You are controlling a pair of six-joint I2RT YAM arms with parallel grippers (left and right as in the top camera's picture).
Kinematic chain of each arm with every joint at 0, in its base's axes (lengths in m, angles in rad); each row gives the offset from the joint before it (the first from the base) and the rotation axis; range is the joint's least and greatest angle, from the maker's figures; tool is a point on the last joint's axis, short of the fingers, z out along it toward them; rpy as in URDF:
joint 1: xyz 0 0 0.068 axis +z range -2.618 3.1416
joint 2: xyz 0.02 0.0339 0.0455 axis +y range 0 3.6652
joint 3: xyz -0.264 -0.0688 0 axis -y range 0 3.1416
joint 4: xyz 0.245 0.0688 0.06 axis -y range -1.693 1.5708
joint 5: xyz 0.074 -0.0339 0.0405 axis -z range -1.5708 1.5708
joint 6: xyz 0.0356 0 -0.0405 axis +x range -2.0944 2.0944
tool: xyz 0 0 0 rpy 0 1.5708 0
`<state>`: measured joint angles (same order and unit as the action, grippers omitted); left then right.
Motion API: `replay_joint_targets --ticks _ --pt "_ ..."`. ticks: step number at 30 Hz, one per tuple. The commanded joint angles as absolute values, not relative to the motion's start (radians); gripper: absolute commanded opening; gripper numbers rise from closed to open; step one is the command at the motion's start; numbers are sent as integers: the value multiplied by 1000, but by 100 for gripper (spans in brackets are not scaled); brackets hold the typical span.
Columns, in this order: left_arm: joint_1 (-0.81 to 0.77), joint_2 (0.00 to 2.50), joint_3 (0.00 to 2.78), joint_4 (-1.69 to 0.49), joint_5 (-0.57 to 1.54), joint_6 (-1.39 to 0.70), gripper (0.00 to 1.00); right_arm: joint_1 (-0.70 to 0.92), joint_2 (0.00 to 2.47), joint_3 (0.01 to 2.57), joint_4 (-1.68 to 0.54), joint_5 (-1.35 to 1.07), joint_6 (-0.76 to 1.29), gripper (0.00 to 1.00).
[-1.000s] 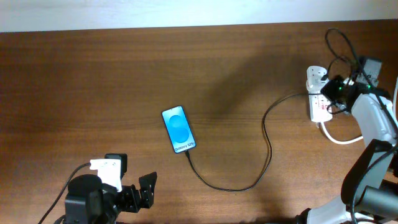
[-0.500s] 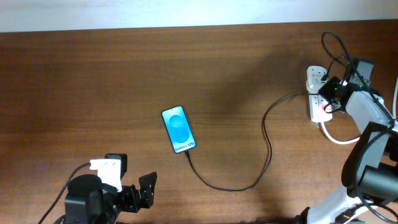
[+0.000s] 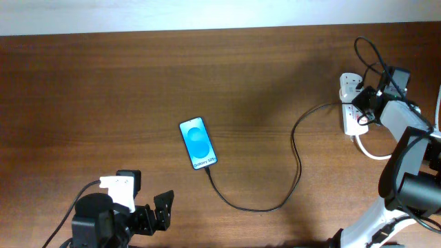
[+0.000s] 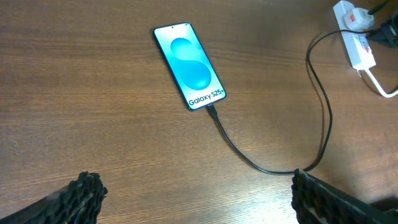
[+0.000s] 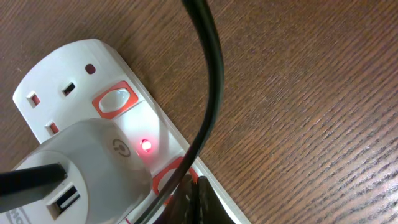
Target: Plug charger to phone and switch on socket
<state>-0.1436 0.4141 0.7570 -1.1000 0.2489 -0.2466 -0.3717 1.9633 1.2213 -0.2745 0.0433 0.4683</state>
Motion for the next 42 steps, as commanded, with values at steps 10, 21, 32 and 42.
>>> replay_joint_targets --ticks 10,21,32,42 --pt "-143 408 754 -1098 239 -245 99 -358 1987 1229 -236 -2 471 4" --pt "-143 408 754 -1098 239 -245 99 -281 1996 1227 -431 -147 419 4" --pt "-143 408 754 -1098 239 -245 99 -281 1106 1227 -754 -50 299 4" --pt "-143 408 754 -1098 239 -245 99 -259 449 1227 -1047 -79 300 91"
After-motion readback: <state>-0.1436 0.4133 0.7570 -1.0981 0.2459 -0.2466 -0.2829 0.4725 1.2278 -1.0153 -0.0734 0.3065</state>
